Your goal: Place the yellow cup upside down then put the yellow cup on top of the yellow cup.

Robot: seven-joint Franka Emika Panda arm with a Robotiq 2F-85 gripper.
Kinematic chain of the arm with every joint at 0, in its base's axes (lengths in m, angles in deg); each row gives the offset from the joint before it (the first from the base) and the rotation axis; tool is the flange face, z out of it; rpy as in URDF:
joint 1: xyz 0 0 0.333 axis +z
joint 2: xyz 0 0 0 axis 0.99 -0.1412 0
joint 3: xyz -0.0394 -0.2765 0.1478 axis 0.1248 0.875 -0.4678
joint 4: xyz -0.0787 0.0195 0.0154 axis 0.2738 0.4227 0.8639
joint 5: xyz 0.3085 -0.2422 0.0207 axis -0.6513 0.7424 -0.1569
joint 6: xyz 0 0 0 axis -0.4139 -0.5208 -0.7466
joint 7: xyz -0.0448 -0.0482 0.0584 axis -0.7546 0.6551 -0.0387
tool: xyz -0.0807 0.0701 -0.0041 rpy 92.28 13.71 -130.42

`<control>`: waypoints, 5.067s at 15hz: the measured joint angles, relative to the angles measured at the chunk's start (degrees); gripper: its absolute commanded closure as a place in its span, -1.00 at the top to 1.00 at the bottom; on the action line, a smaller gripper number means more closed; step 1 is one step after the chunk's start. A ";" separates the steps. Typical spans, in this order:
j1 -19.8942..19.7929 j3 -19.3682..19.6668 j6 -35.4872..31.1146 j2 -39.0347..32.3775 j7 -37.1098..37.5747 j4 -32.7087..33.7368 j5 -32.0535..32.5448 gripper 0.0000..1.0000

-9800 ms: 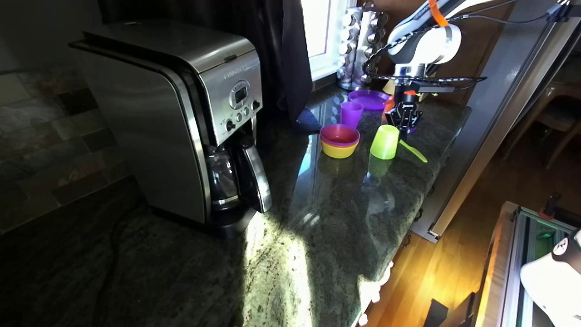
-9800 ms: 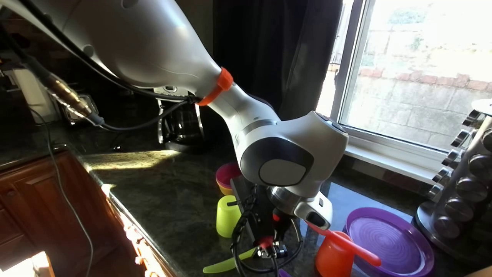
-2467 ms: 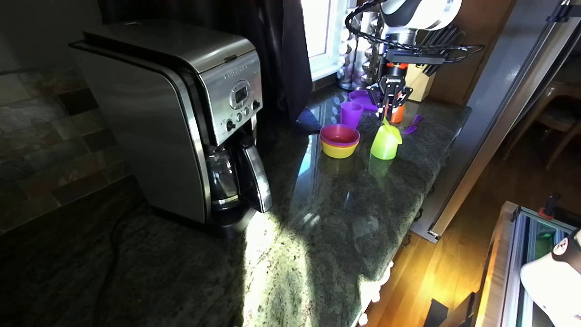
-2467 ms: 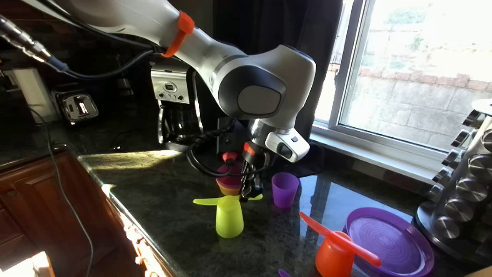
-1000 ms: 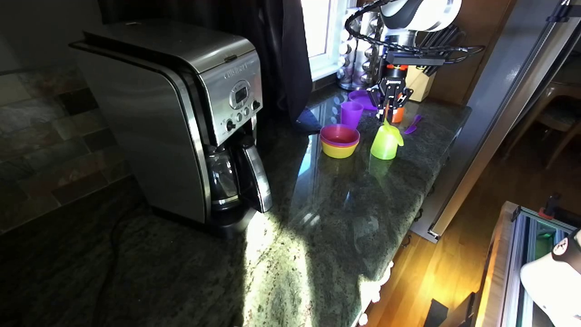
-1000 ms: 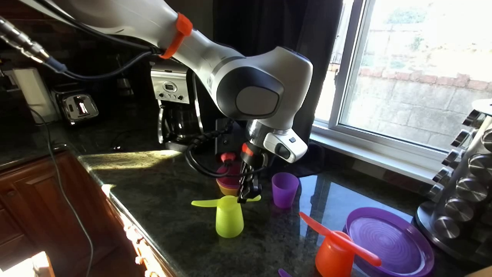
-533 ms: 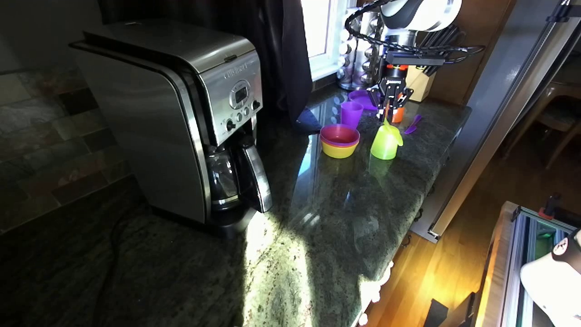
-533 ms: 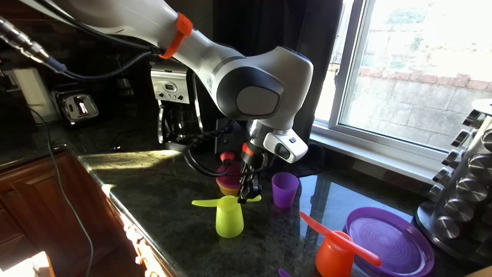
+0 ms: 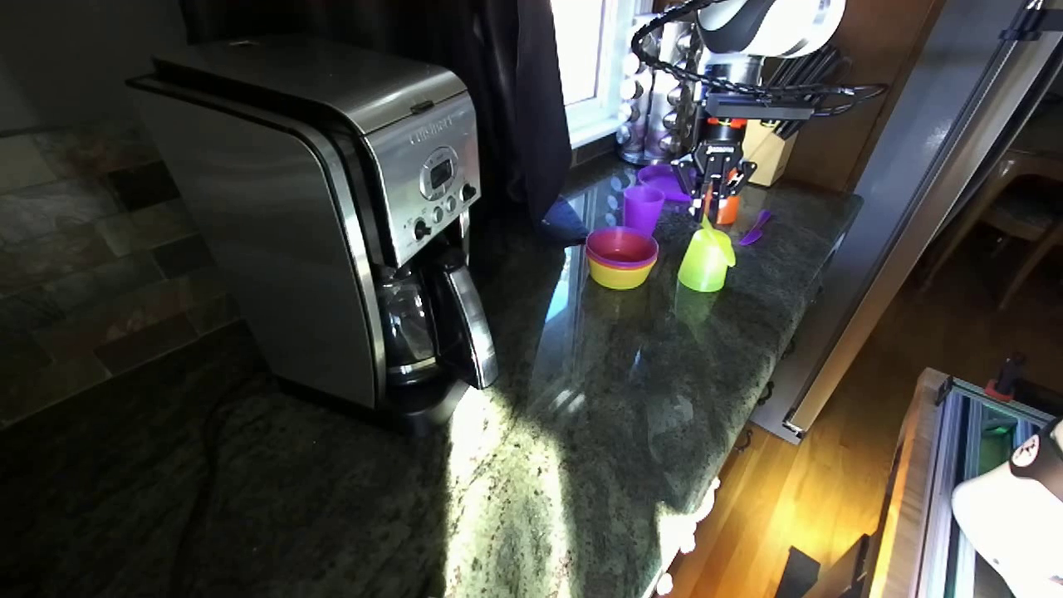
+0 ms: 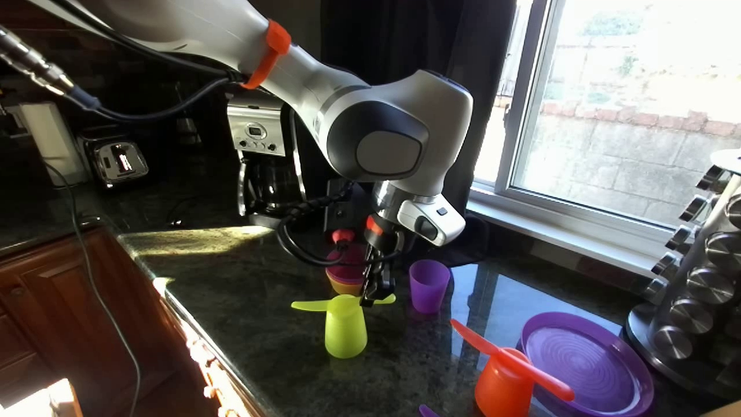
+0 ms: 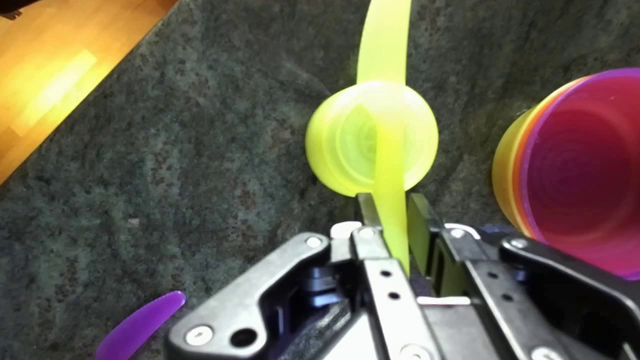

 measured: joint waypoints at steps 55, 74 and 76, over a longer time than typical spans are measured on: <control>0.40 -0.57 -5.58 4.03 0.19 -5.50 1.97 0.64; 0.60 -1.26 -14.36 10.63 -4.09 -11.87 5.56 1.00; 0.60 -1.54 -19.08 14.36 -6.09 -16.00 6.43 1.00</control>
